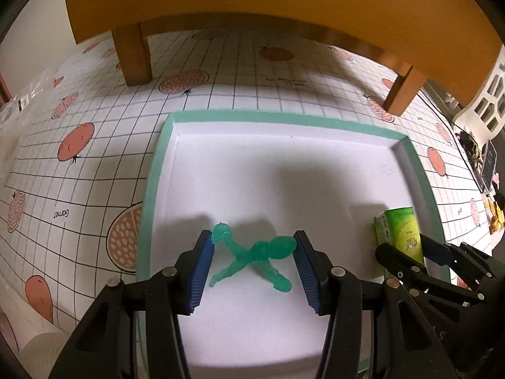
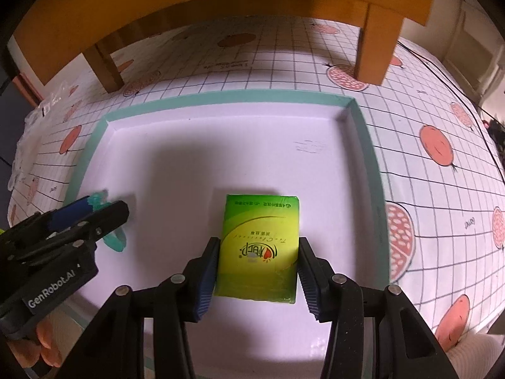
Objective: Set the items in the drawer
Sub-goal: 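Lift the figure with the left tool while the right tool carries the tissue box toward the drawer, then lower the figure with the left tool while the right tool lowers the tissue box into the drawer, then open both tools to release the figure and tissue box in the drawer, then withdraw both tools out of the drawer to its front panel, then push the drawer front shut with both tools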
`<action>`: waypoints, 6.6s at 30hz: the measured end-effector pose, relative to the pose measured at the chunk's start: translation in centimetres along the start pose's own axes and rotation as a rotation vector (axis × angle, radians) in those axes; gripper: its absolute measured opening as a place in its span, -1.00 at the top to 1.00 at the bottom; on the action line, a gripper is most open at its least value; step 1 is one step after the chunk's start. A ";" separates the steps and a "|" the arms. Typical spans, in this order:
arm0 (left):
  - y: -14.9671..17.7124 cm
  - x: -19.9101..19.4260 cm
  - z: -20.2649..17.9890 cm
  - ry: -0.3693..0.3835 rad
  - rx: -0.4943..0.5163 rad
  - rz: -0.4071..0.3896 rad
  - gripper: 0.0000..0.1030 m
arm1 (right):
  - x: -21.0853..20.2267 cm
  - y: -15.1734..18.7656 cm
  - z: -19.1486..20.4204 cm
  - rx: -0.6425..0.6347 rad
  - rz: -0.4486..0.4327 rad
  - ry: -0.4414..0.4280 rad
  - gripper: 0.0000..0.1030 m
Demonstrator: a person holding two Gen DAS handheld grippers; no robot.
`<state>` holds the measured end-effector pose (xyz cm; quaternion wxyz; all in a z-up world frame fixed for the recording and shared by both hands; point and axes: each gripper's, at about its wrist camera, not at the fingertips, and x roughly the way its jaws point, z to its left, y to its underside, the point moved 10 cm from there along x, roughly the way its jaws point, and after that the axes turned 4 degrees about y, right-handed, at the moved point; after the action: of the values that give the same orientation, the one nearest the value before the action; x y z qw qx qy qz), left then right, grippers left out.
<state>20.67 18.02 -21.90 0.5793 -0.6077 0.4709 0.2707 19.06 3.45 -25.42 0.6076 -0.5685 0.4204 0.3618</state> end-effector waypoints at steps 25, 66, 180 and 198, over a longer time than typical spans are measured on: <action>-9.6 -15.6 -2.2 0.086 0.000 -0.370 -0.03 | -13.9 -7.9 0.9 0.004 -0.296 -0.050 0.03; -24.6 -23.6 -3.1 0.070 0.101 -0.578 -0.03 | -23.8 -23.0 1.7 -0.106 -0.532 -0.003 0.03; -23.2 -11.7 0.9 0.011 -0.046 -0.414 -1.00 | -15.3 -22.2 -0.5 -0.055 -0.361 0.058 -1.00; -25.7 -9.6 0.0 -0.008 -0.037 -0.405 -1.00 | -14.3 -23.3 -0.3 -0.051 -0.366 0.053 -1.00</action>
<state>39.55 17.58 -1.97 0.6127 -0.6993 0.3319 0.1597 34.93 1.55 -3.17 0.6371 -0.6602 0.3166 0.2408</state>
